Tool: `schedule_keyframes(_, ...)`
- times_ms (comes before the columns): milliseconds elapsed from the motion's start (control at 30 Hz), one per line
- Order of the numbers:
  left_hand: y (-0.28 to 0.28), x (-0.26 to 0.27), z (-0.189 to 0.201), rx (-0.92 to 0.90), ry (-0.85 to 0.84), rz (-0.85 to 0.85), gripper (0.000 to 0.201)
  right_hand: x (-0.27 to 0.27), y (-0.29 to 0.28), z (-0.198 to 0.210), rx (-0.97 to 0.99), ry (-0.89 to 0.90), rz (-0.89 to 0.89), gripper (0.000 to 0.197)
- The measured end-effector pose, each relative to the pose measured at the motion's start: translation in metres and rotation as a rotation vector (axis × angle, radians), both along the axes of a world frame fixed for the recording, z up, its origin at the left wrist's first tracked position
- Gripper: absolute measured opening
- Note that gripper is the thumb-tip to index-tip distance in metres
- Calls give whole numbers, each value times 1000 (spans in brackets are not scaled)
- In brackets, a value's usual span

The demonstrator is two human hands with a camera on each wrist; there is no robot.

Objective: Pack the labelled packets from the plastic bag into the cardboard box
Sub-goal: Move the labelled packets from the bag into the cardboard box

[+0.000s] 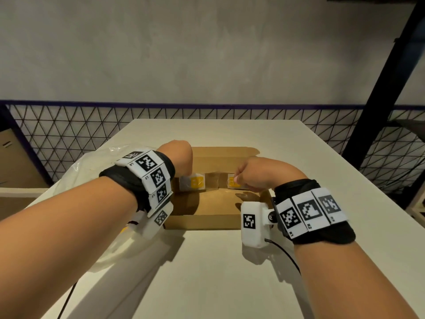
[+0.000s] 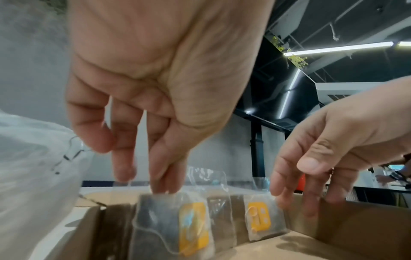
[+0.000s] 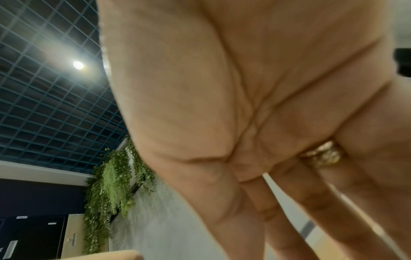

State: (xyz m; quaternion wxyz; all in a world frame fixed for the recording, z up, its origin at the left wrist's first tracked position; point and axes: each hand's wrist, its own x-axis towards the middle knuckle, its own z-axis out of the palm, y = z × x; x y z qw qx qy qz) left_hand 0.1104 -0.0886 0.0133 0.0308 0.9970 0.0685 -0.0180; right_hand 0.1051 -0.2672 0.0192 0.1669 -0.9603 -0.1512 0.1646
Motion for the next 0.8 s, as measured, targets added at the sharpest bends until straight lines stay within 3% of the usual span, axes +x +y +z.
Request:
schedule_keyframes(200, 1, -2, -4, 161, 170, -72, 26, -2, -1, 0, 11, 46, -44, 34)
schedule_keyframes(567, -10, -9, -1, 421, 269, -27, 38, -1, -4, -2, 13, 93, -90, 34)
schedule_keyframes(667, -8, -11, -2, 380, 260, -100, 33, -1, -5, -1, 14, 97, -88, 34)
schedule_keyframes(800, 2, -21, 13, 178, 161, -51, 34, -2, -5, 3, 48, 73, -92, 34)
